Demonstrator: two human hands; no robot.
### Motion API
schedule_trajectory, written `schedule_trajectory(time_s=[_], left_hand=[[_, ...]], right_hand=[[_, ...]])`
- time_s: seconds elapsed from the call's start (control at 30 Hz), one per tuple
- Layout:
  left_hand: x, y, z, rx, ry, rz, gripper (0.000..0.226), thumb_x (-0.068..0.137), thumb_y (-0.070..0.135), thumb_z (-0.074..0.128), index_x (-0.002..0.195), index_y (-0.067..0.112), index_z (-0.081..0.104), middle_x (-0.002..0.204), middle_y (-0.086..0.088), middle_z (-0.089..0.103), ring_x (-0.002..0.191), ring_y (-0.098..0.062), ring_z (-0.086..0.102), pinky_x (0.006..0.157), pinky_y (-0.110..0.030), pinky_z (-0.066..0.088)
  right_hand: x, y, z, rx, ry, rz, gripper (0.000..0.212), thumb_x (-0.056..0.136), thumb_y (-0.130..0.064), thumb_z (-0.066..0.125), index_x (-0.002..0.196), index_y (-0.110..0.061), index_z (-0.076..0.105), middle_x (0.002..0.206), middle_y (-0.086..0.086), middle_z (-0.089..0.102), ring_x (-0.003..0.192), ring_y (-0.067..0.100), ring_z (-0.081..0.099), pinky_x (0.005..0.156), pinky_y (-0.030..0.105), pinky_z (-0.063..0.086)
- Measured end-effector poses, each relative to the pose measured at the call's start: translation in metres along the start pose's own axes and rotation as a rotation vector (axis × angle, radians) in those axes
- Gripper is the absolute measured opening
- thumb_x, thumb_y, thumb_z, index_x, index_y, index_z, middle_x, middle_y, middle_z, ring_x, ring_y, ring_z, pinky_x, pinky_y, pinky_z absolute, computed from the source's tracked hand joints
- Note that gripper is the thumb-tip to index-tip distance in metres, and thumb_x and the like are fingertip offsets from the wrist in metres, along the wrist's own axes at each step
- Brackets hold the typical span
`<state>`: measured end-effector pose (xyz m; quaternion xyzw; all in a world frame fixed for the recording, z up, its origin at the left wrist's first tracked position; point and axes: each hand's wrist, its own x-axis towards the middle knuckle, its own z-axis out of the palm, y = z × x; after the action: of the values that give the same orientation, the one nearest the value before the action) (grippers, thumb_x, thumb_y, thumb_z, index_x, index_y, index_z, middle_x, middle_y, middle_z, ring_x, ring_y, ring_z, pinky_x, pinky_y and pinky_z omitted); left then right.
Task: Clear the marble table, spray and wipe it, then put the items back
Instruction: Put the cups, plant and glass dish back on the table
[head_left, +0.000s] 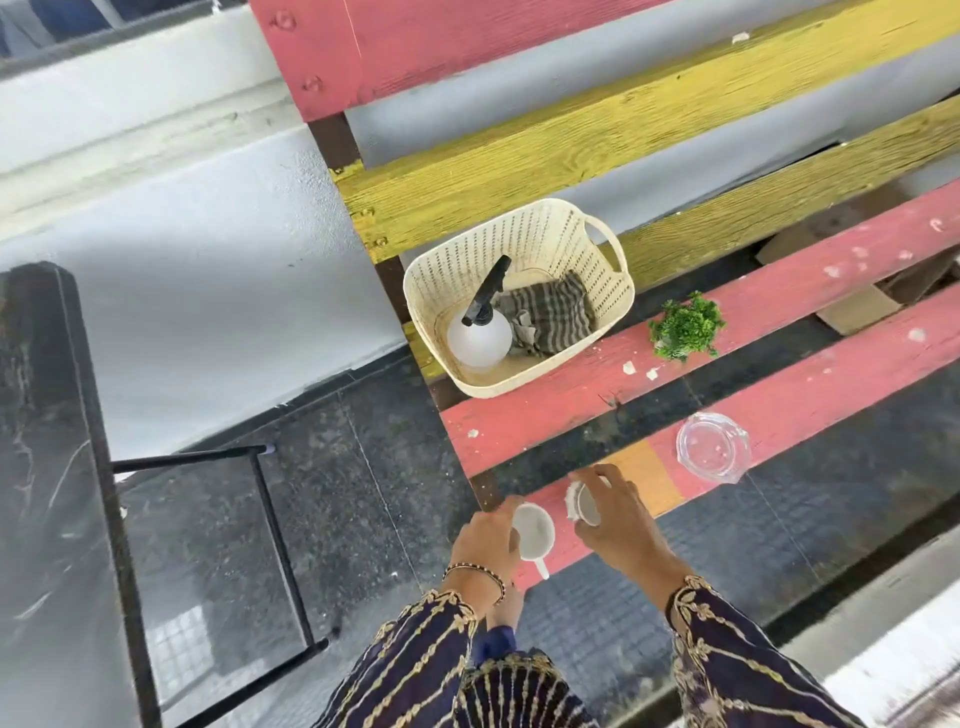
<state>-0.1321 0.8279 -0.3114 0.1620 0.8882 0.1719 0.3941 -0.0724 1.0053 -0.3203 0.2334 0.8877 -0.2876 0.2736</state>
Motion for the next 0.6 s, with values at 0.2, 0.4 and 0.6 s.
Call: schedule_trajectory(time_s=[0.2,0.4,0.6], left_hand=[[-0.028,-0.021,-0.039,-0.194,0.118,-0.016,0.04,0.089,0.019,0.042,0.127,0.032,0.042,0.1,-0.018,0.068,0.081,-0.036,0.069,0.07,-0.045,0.058],[-0.099,-0.06,-0.107,-0.257,0.28,0.018,0.036,0.087,0.02,0.039,0.118,0.04,0.038,0.093,-0.018,0.068,0.068,-0.034,0.07,0.061,-0.046,0.06],[-0.205,-0.132,-0.191,-0.338,0.446,0.082,0.043,0.087,0.015,0.043,0.126,0.031,0.048,0.09,-0.02,0.07,0.066,-0.037,0.069,0.059,-0.046,0.059]], right_hand=[[-0.019,-0.056,-0.013,0.004,0.078,-0.083,0.068,0.088,-0.025,0.074,0.148,-0.027,0.043,0.149,0.004,0.041,0.134,0.029,0.046,0.105,0.042,0.049],[-0.07,-0.154,-0.027,-0.015,0.2,-0.212,0.075,0.082,-0.035,0.077,0.147,-0.03,0.04,0.139,0.006,0.049,0.127,0.032,0.052,0.096,0.049,0.053],[-0.152,-0.271,-0.013,0.015,0.317,-0.342,0.071,0.081,-0.04,0.08,0.143,-0.027,0.047,0.131,0.006,0.057,0.119,0.028,0.057,0.09,0.033,0.042]])
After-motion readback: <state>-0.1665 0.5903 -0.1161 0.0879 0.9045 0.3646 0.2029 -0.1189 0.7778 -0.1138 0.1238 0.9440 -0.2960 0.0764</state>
